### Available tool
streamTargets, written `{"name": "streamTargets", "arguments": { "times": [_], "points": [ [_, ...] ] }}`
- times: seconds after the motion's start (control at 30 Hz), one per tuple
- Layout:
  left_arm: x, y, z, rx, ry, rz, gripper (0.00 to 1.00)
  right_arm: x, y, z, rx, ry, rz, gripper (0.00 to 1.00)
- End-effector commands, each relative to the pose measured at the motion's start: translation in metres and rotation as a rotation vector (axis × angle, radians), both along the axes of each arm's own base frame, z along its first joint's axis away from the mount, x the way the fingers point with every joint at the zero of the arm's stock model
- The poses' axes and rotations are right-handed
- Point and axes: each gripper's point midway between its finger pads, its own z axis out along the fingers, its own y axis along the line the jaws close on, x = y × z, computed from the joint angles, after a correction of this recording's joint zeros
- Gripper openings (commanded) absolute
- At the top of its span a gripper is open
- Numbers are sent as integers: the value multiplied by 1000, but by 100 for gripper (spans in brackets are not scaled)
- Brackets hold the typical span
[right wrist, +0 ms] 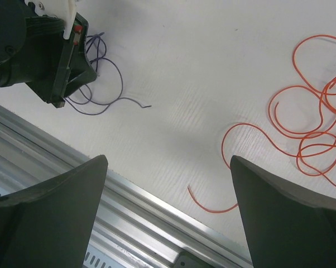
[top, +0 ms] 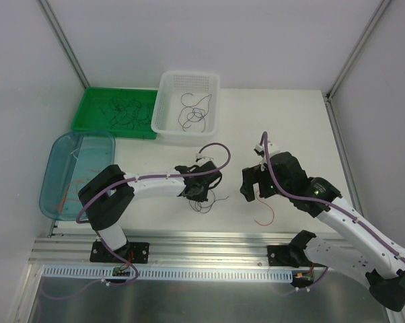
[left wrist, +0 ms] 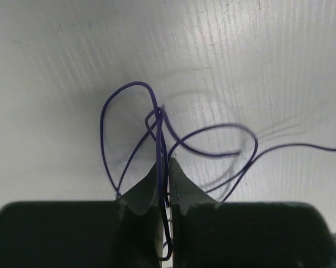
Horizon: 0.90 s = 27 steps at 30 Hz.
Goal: Untangle the cables
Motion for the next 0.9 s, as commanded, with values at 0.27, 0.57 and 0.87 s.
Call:
{"name": "streamTargets", "arguments": {
  "times": [0.27, 0.57, 0.87],
  "points": [
    [65, -7, 133, -115, -252, -22, 0, 4, -18, 7, -31, -59, -71, 97],
    [175, 23, 293, -263, -543, 45, 0, 2, -40, 22, -22, -125, -151, 97],
    [312, 60, 284, -254, -579, 204, 17, -4, -51, 20, -25, -123, -188, 97]
  ]
}}
